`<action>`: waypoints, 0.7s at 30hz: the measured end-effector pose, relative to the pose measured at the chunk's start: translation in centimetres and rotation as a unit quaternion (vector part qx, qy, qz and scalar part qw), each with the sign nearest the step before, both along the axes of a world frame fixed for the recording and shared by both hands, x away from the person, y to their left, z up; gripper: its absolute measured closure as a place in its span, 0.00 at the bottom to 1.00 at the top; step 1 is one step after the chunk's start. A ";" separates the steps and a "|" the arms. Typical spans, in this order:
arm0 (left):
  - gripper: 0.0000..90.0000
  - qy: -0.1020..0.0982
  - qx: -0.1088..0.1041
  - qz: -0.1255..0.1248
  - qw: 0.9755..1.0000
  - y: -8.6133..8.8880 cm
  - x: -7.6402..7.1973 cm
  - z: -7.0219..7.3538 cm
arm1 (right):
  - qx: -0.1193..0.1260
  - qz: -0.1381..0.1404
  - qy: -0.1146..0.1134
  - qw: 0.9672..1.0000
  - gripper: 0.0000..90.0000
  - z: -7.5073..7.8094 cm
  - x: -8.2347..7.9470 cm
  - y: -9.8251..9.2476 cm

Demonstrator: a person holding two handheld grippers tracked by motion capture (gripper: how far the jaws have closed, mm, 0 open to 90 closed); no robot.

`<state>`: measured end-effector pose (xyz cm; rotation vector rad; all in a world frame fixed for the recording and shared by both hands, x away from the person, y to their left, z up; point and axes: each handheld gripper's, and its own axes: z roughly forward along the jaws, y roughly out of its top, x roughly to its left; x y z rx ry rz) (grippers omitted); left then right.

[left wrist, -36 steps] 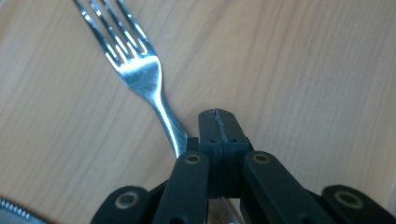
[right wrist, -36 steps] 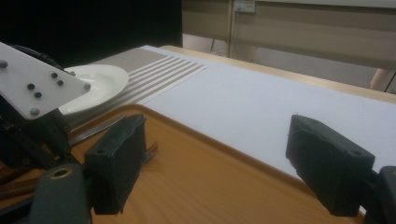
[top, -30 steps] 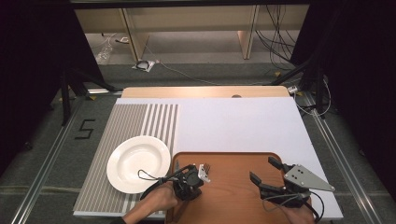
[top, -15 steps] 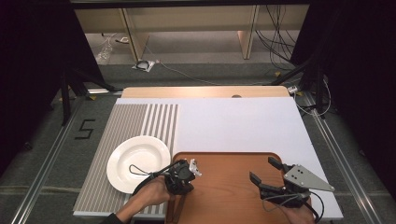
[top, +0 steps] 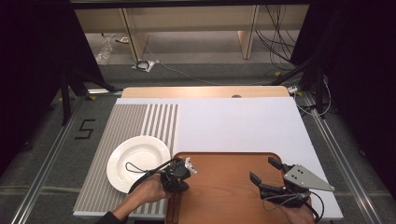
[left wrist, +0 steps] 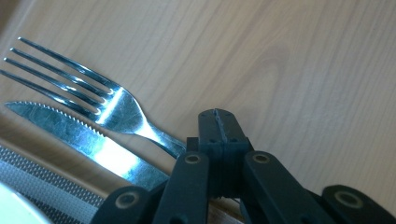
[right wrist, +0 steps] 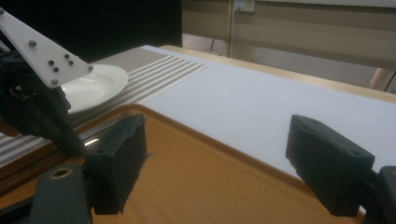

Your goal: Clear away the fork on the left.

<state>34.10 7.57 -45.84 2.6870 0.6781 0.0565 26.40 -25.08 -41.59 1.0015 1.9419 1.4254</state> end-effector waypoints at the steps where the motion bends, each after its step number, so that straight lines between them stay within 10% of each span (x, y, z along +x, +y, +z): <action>1: 0.99 0.003 -0.001 0.002 1.000 0.0 0.0 0.0 | -0.001 0.000 0.000 1.000 0.24 0.0 0.0 0.0; 14: 0.98 0.005 -0.004 0.008 1.000 0.3 0.1 0.1 | -0.001 0.000 0.001 1.000 0.24 0.0 0.0 0.0; 21: 0.74 -0.020 -0.043 0.021 0.999 1.5 0.5 2.1 | 0.001 0.000 0.000 1.000 0.24 0.0 0.0 0.0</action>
